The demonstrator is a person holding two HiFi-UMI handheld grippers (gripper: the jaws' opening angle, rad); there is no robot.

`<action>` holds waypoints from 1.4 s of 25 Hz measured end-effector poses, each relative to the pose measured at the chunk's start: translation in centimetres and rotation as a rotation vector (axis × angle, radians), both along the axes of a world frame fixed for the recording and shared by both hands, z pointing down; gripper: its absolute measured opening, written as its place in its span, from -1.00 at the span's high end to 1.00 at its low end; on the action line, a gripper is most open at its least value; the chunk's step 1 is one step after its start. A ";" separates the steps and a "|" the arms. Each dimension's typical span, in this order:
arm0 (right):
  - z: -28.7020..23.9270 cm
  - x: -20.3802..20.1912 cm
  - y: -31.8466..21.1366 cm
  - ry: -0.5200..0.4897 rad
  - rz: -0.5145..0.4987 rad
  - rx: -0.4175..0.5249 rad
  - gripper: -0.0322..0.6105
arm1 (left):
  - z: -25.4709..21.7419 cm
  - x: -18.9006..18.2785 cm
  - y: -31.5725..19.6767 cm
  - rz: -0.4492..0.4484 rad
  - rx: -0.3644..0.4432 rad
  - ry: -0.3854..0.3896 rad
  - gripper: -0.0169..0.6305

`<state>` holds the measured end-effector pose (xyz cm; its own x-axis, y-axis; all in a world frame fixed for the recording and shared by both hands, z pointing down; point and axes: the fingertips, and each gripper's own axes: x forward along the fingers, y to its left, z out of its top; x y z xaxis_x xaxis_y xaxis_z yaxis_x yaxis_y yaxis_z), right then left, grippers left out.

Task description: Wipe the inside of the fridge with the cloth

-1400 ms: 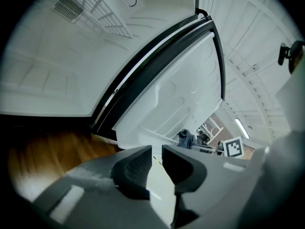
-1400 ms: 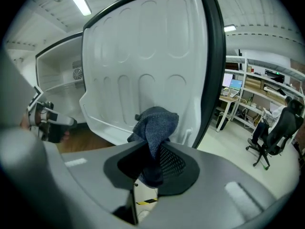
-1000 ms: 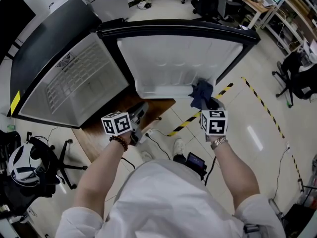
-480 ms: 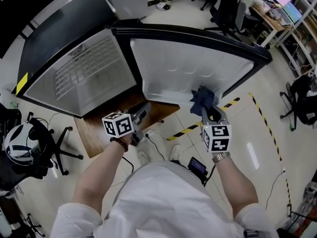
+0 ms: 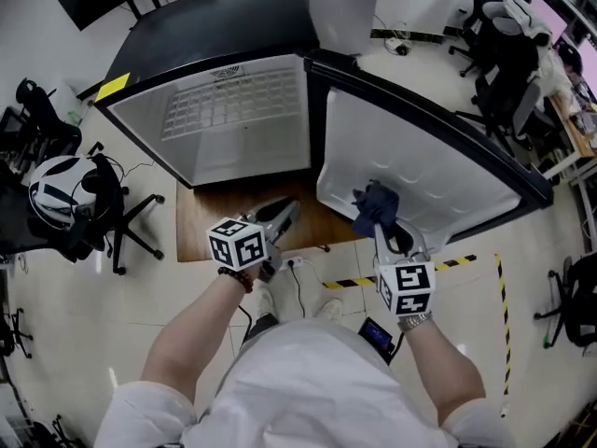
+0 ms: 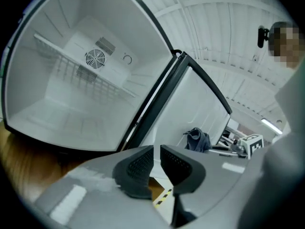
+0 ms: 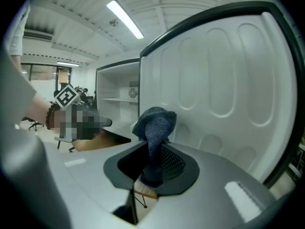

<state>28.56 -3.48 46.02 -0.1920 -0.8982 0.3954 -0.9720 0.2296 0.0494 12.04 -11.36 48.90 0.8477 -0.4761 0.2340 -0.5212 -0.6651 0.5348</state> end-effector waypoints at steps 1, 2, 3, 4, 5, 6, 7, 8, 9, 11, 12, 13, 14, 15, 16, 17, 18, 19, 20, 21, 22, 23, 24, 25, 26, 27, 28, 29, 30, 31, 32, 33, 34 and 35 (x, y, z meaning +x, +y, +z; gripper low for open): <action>-0.4 -0.8 -0.5 -0.002 -0.037 0.012 0.70 | -0.4 -0.7 0.1 -0.028 0.019 -0.009 0.80; -1.0 -1.7 -0.9 -0.005 -0.071 0.026 0.70 | -0.9 -1.4 0.2 -0.054 0.039 -0.020 0.80; -1.6 -2.7 -1.3 -0.009 -0.103 0.041 0.70 | -1.5 -2.2 0.4 -0.078 0.061 -0.032 0.82; -2.3 -3.8 -1.5 -0.013 -0.132 0.057 0.70 | -2.1 -3.1 0.6 -0.098 0.084 -0.045 0.82; -3.0 -5.0 -1.8 -0.016 -0.159 0.073 0.70 | -2.7 -4.0 0.7 -0.116 0.106 -0.057 0.83; -3.6 -6.2 -2.0 -0.018 -0.184 0.087 0.70 | -3.3 -4.8 0.8 -0.130 0.126 -0.068 0.84; -4.3 -7.5 -2.2 -0.020 -0.206 0.101 0.70 | -3.8 -5.7 1.0 -0.143 0.146 -0.082 0.84; -4.9 -8.6 -2.3 -0.022 -0.226 0.114 0.70 | -4.3 -6.5 1.1 -0.155 0.166 -0.099 0.86; -5.4 -9.8 -2.3 -0.025 -0.243 0.125 0.70 | -4.8 -7.3 1.2 -0.166 0.185 -0.119 0.87; -6.4 -11.9 -2.3 -0.029 -0.269 0.143 0.70 | -5.8 -9.0 1.4 -0.188 0.217 -0.153 0.89; -6.7 -12.9 -2.3 -0.031 -0.277 0.149 0.70 | -6.2 -9.9 1.5 -0.196 0.229 -0.166 0.91; -7.0 -14.0 -2.3 -0.032 -0.283 0.154 0.70 | -6.6 -10.8 1.6 -0.202 0.239 -0.179 0.92; -7.3 -15.0 -2.3 -0.035 -0.287 0.157 0.70 | -7.0 -11.8 1.7 -0.205 0.246 -0.190 0.93; -7.6 -16.1 -2.2 -0.038 -0.289 0.159 0.70 | -7.3 -12.8 1.8 -0.208 0.254 -0.199 0.93; -7.8 -17.1 -2.2 -0.041 -0.289 0.161 0.70 | -7.7 -13.7 2.0 -0.208 0.261 -0.206 0.93; -8.0 -18.1 -2.1 -0.044 -0.288 0.163 0.70 | -8.0 -14.5 2.1 -0.206 0.271 -0.210 0.93; -8.2 -19.0 -2.0 -0.046 -0.286 0.164 0.70 | -8.4 -15.3 2.3 -0.200 0.282 -0.212 0.93; -8.3 -19.9 -1.9 -0.050 -0.282 0.166 0.70 | -8.8 -16.0 2.6 -0.192 0.295 -0.212 0.93; -8.5 -20.8 -1.8 -0.054 -0.277 0.167 0.70 | -9.2 -16.5 2.8 -0.180 0.309 -0.212 0.93; -8.6 -21.7 -1.7 -0.058 -0.271 0.169 0.70 | -9.7 -17.0 3.0 -0.167 0.323 -0.210 0.93; -8.7 -22.6 -1.5 -0.061 -0.265 0.171 0.70 | -10.1 -17.5 3.2 -0.153 0.337 -0.208 0.93; -8.9 -23.4 -1.3 -0.064 -0.259 0.174 0.70 | -10.5 -17.9 3.3 -0.139 0.350 -0.205 0.93; -9.0 -24.2 -1.2 -0.065 -0.253 0.177 0.70 | -10.9 -18.2 3.5 -0.127 0.362 -0.201 0.93; -9.1 -24.9 -1.0 -0.065 -0.247 0.180 0.70 | -11.3 -18.4 3.7 -0.114 0.373 -0.198 0.93; -9.2 -25.5 -0.8 -0.065 -0.242 0.182 0.70 | -11.7 -18.6 3.9 -0.101 0.384 -0.195 0.93; -9.3 -26.1 -0.6 -0.065 -0.236 0.183 0.70 | -12.0 -18.8 4.1 -0.088 0.396 -0.194 0.93; -9.4 -26.6 -0.5 -0.067 -0.231 0.184 0.70 | -12.3 -18.9 4.3 -0.075 0.408 -0.194 0.93; -9.5 -27.0 -0.3 -0.070 -0.227 0.187 0.70 | -12.6 -18.9 4.6 -0.063 0.420 -0.196 0.93; -9.6 -27.3 -0.2 -0.071 -0.225 0.189 0.70 | -12.8 -18.9 4.9 -0.055 0.430 -0.197 0.93; -9.6 -27.5 -0.1 -0.072 -0.226 0.190 0.70 | -13.0 -18.9 5.1 -0.050 0.438 -0.199 0.93; -9.7 -27.7 -0.1 -0.072 -0.230 0.189 0.70 | -13.2 -18.9 5.4 -0.048 0.446 -0.201 0.93; -9.7 -27.7 0.0 -0.073 -0.234 0.188 0.70 | -13.4 -18.8 5.6 -0.048 0.454 -0.203 0.93; -9.8 -27.7 -0.1 -0.075 -0.239 0.187 0.70 | -13.6 -18.6 5.7 -0.049 0.460 -0.204 0.93; -9.9 -27.5 -0.2 -0.078 -0.242 0.186 0.70 | -13.8 -18.4 5.9 -0.052 0.463 -0.205 0.93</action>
<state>1.06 -3.67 36.16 -0.4327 -0.8780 0.2046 -0.8926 0.4491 0.0395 -6.38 -5.49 35.10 0.7792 -0.6092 0.1473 -0.6228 -0.7789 0.0734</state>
